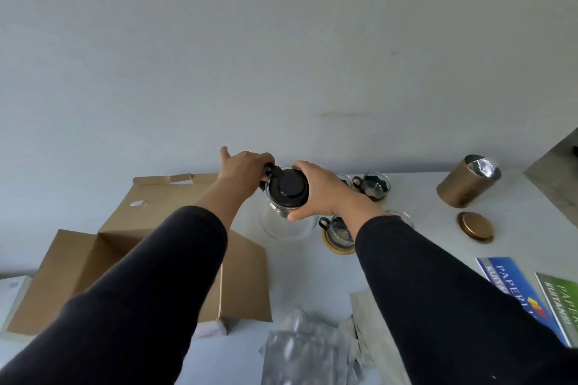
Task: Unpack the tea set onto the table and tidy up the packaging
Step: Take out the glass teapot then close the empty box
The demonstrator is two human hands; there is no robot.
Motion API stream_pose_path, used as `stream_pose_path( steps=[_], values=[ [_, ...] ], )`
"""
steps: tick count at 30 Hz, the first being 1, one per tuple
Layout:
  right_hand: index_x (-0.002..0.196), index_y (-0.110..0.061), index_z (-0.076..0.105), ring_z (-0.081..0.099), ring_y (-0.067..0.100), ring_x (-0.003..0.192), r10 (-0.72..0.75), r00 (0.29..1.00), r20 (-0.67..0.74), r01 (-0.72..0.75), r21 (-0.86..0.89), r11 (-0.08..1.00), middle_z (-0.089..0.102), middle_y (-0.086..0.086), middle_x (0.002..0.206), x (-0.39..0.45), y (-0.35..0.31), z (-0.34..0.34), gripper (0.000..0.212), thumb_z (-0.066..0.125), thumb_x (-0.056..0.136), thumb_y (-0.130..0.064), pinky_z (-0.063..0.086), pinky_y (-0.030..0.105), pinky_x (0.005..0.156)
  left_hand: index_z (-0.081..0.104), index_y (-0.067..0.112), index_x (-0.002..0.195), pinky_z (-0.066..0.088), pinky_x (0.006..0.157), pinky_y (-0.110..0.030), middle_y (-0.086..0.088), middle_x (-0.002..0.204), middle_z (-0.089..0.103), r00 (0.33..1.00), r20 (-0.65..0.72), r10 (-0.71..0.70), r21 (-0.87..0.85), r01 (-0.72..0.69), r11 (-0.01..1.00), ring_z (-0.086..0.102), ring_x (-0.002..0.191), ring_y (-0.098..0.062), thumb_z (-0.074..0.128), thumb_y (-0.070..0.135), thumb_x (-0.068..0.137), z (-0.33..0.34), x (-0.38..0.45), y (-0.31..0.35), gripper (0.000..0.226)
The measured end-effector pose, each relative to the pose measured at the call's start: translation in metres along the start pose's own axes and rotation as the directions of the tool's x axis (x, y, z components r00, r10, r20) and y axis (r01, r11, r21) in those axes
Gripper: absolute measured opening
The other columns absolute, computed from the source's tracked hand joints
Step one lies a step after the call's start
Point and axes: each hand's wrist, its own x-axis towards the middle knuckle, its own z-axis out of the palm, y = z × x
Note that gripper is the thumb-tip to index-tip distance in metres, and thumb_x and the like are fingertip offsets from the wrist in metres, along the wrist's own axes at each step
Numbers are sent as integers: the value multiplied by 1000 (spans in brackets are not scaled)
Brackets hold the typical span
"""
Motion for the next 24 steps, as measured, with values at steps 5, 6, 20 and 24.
stream_pose_path(
  steps=[5,6,20,24],
  values=[
    [128,-21,42,53,18,107,10,1000,14,-9,-12,1000,52,-3,124,16,24,16,92,88,50,-39,44,29,86,53,31,118,14,110,-51,7,105,65,999,46,-22,3,22,1000,58,104,-18,43,7,95,20,16,6,34],
    [127,-21,42,53,19,108,13,1000,16,-13,-9,1000,52,-3,124,18,27,19,92,88,50,-40,45,30,87,52,31,118,14,110,-51,7,106,64,998,52,-22,6,21,1000,57,106,-18,42,6,95,23,18,7,36],
    [140,-19,32,48,23,123,40,997,73,-40,-12,999,46,0,139,28,48,30,103,88,55,-38,44,36,100,52,30,120,16,109,-50,5,109,66,995,93,-20,22,19,1000,59,106,-20,44,8,95,44,32,11,34],
    [143,-19,29,46,23,126,42,996,77,-40,-28,999,44,1,141,31,52,33,107,87,55,-39,43,36,101,52,30,121,15,110,-51,6,109,66,996,91,-14,22,12,1000,60,105,-20,45,8,96,48,35,12,34]
  ],
)
